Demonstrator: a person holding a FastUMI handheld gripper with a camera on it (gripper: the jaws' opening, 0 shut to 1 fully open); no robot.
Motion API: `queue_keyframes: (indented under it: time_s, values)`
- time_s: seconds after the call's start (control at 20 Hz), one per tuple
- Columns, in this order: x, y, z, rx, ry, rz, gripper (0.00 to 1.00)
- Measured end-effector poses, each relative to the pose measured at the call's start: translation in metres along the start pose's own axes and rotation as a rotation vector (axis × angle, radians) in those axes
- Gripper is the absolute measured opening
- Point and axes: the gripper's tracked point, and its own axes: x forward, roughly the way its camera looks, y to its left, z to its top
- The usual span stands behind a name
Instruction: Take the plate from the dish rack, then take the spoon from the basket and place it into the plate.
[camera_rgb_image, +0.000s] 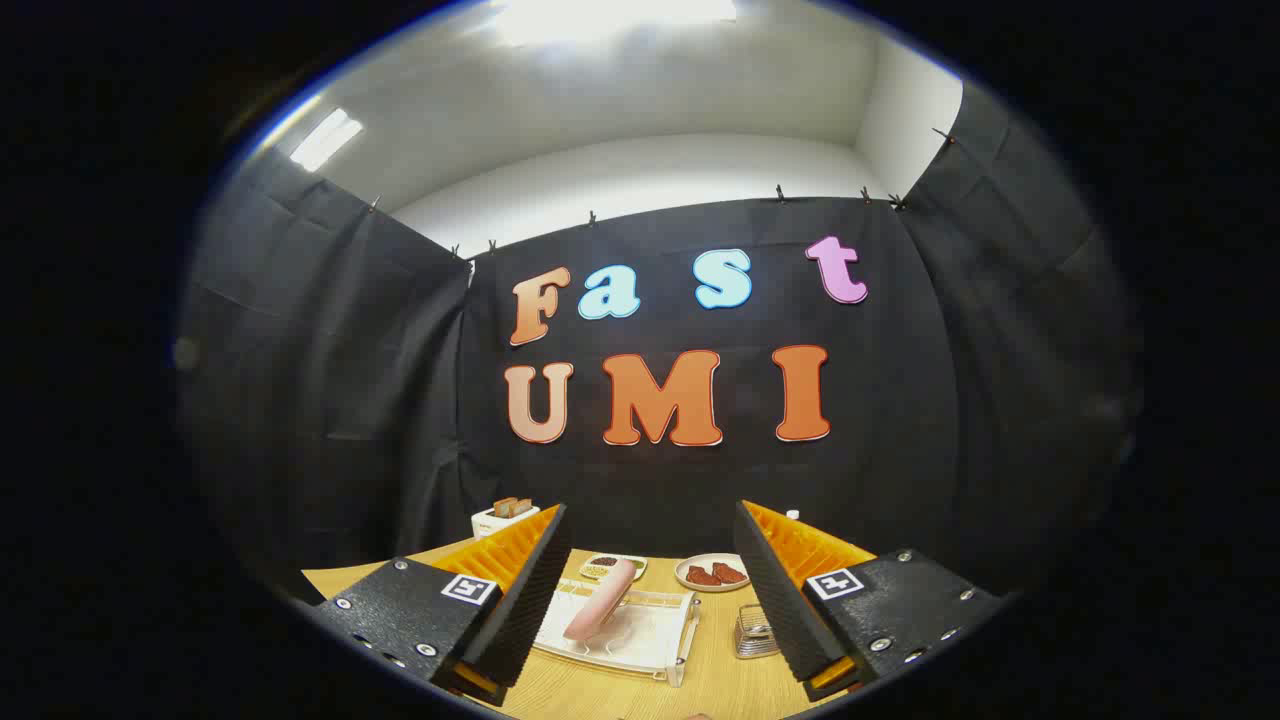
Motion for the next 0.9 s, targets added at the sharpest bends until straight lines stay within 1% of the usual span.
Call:
queue_keyframes:
  time_s: [0.65,0.9]
  values:
    - [0.008,-0.003,-0.01,0.033,0.038,-0.007,0.96]
    - [0.015,0.001,-0.014,0.022,0.058,-0.002,0.97]
